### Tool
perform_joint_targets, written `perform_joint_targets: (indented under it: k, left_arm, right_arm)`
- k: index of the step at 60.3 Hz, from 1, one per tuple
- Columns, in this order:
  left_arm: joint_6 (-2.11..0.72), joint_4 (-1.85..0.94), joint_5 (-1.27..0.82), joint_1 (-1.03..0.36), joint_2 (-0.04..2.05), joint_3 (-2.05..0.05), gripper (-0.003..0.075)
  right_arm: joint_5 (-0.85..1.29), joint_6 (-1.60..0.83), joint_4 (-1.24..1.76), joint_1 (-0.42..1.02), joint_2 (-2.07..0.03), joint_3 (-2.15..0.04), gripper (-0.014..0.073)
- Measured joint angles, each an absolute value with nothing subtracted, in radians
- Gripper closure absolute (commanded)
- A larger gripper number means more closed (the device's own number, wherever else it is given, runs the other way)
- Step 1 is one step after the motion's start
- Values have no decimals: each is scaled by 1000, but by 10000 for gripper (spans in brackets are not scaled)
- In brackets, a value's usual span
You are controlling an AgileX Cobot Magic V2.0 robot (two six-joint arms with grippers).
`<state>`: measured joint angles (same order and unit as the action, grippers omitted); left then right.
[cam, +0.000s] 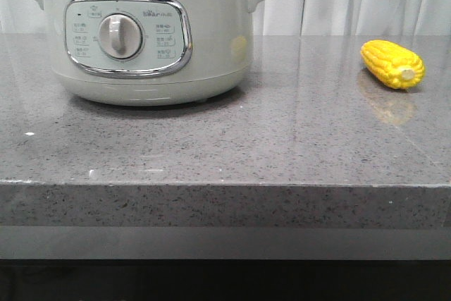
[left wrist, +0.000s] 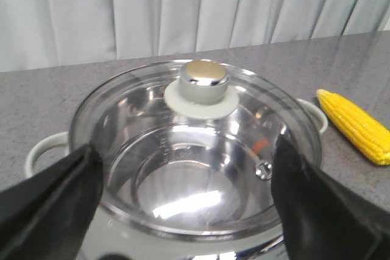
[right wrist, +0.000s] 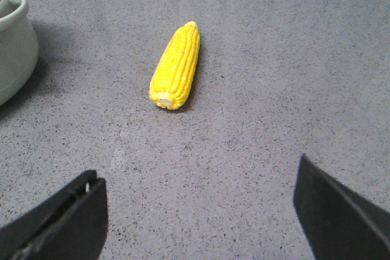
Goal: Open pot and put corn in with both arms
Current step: 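Grasp the lid knob with the left gripper and lift the lid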
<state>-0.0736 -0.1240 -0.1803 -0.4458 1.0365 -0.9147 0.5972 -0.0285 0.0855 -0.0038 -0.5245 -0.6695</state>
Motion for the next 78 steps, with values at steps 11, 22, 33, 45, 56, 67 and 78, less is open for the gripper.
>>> perform_joint_targets:
  k: [11,22,33,45,56,67,78]
  left_arm:
    - [-74,-142,-136,-487,1179,-1021,157]
    - [-74,-169,-129,-489,1312,-1151,157]
    - [-74,-188,-128,-489,1443,-1277,157]
    - [-74,-201,-128,-487,1550,-1362,157]
    - [-74,-201,-141,-481,1609,-1379,157]
    - [-74,-201,-149,-481,1637,-1381,162]
    - [-74,-201,-143,-481,1647,-1384,332]
  right_arm:
    - [597,-28,86,-4,-524,-669,-40]
    - [597,-28,84,-4,-524,-669,-40]
    - [597,-28,84,-4,-524,-669,-40]
    - [597,-28,83,-4,-524,-669,-40]
    - [597,-28,83,-4,-524,-669,-40]
    - [597,-28,83,-4,-524,-669,-40]
    - [597,-28,83,-4,-524,-669,-40]
